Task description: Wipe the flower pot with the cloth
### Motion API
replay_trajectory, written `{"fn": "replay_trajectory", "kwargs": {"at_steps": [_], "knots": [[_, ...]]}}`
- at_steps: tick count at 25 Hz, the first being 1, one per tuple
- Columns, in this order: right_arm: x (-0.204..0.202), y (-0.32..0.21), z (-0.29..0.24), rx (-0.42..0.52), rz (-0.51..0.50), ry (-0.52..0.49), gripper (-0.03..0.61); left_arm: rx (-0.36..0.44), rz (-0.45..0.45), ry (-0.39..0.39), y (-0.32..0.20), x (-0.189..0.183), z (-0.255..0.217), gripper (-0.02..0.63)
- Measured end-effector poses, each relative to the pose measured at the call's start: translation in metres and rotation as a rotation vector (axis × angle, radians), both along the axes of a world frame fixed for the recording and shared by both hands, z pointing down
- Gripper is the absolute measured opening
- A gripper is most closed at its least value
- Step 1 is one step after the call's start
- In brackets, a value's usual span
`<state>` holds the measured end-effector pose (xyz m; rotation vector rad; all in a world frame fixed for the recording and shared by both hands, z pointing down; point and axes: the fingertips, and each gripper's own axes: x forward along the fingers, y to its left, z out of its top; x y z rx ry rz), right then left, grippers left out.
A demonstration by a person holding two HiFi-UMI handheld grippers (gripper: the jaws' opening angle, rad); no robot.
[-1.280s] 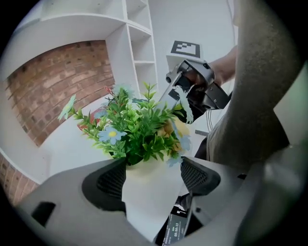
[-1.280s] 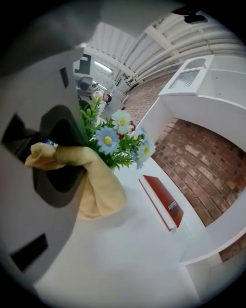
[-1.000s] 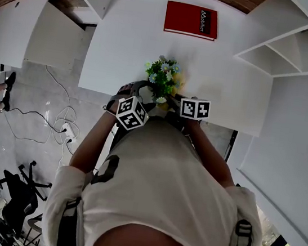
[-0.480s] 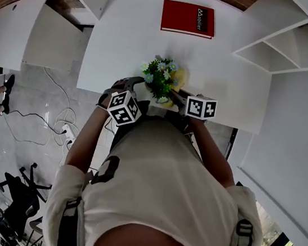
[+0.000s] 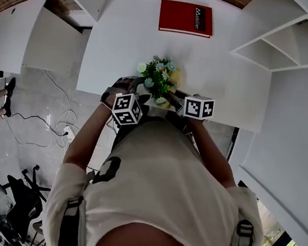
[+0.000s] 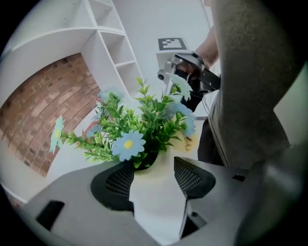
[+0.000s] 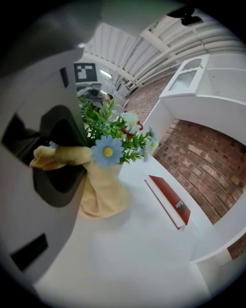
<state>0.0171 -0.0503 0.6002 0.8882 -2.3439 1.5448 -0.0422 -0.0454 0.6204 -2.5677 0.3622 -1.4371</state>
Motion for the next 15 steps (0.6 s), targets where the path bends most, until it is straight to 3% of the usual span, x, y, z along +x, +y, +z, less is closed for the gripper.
{"fn": "replay_trajectory", "kwargs": {"at_steps": [4,9,15], "knots": [[-0.006,0.014,0.021,-0.05,-0.056,0.035,0.103,-0.079,-0.16,0.122,-0.003,0.005,-0.003,0.276],[-0.006,0.016,0.034,-0.075,-0.089,0.061,0.103,-0.006,-0.29,0.129,-0.01,0.009,-0.002,0.268],[-0.003,0.01,0.03,-0.055,-0.098,0.076,0.103,-0.032,-0.295,0.162,-0.011,0.004,-0.007,0.313]]}}
